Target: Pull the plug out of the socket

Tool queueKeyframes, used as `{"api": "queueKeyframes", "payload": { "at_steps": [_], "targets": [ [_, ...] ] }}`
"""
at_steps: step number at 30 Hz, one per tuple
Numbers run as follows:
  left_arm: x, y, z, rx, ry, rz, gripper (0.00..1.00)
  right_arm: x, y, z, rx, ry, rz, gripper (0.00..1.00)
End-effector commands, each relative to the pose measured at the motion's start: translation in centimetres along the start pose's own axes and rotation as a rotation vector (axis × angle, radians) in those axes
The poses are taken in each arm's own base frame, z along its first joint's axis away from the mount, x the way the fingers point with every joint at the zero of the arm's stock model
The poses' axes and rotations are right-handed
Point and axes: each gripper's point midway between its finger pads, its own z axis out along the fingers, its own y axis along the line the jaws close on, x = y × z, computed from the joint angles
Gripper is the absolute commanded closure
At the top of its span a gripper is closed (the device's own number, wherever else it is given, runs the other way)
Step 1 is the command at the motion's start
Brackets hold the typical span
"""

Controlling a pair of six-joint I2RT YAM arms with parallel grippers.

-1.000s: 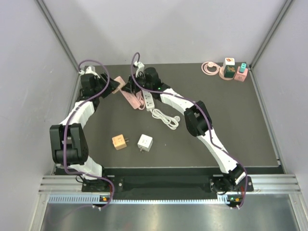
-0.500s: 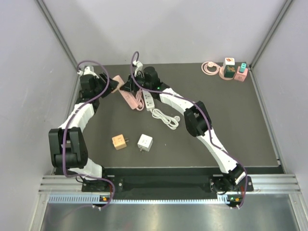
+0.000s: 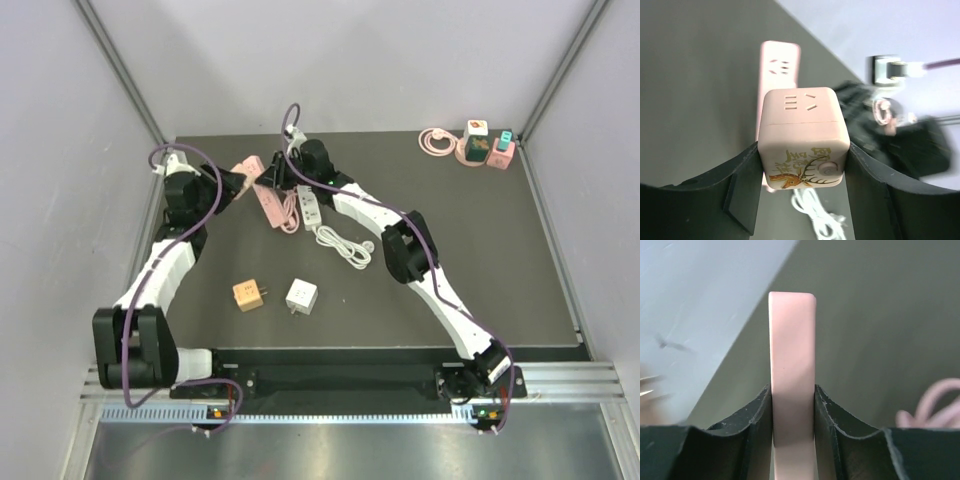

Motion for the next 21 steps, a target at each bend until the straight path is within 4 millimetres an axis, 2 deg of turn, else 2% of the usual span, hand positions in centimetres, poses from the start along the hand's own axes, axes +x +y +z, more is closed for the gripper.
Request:
{"api": "queueKeyframes", "payload": {
  "at_steps": [1,2,3,4,6,7,8,9,10,11,12,15,16,18,19,20,21],
  "targets": [
    [-3.7,-4.3,-2.7,0.054,-0.122,-0.067,1.00,-1.1,-5.8,-0.1,0.193,-0.080,0.023,1.00],
    [-2.8,-4.6,-2.7,0.035,-0.093,-0.065,1.00,-1.4,-5.5,0.0,0.189,-0.085,0.015,1.00],
    [-3.0,-4.7,-2.5,0.030,-0.091,-0.056,1.00,-1.4,-5.1,0.1,0.184,-0.083,0.005,1.00],
    [-3.7,-5.9,-2.6,0.052,-0.095,-0.047,1.00,-1.5,-4.8,0.1,0.179,-0.085,-0.013,1.00],
    [-3.5,-6.0,-2.6,0.035,-0.064,-0.026,1.00,-1.8,-4.3,0.0,0.180,-0.090,-0.031,1.00],
    [-3.7,-6.9,-3.0,0.033,-0.062,-0.002,1.00,-1.9,-4.2,0.0,0.183,-0.090,-0.051,1.00],
    [-3.8,-6.9,-3.2,0.021,-0.064,0.062,1.00,-1.9,-4.3,0.0,0.194,-0.092,-0.064,1.00],
    [-3.0,-6.2,-3.8,-0.023,-0.028,0.094,1.00,-1.8,-3.9,0.1,0.195,-0.091,-0.079,1.00],
    [-3.2,-6.6,-4.3,-0.030,-0.024,0.131,1.00,-1.7,-4.0,0.1,0.205,-0.091,-0.102,1.00],
    [-2.8,-6.2,-4.6,-0.048,0.005,0.164,1.00,-1.6,-3.9,0.2,0.209,-0.090,-0.112,1.00],
    [-1.6,-4.9,-5.2,-0.090,0.068,0.221,1.00,-1.3,-3.8,0.4,0.221,-0.092,-0.121,1.00],
    [1.1,-3.7,-6.6,-0.105,0.197,0.326,1.00,-0.5,-3.5,0.9,0.248,-0.095,-0.159,1.00],
    [2.8,-2.5,-7.7,-0.150,0.267,0.353,1.00,-0.4,-3.4,1.0,0.257,-0.097,-0.176,1.00],
    [3.6,-1.0,-9.0,-0.210,0.291,0.409,1.00,-0.4,-3.3,1.1,0.280,-0.110,-0.187,1.00],
    [5.1,0.1,-9.9,-0.245,0.346,0.421,1.00,0.1,-3.5,1.1,0.295,-0.091,-0.186,1.00],
    [4.6,1.7,-10.6,-0.337,0.317,0.432,1.00,0.3,-3.4,1.1,0.293,-0.089,-0.188,0.99],
    [4.5,2.0,-11.4,-0.357,0.295,0.430,1.00,0.4,-3.1,1.2,0.291,-0.087,-0.188,0.99]
  ]
}}
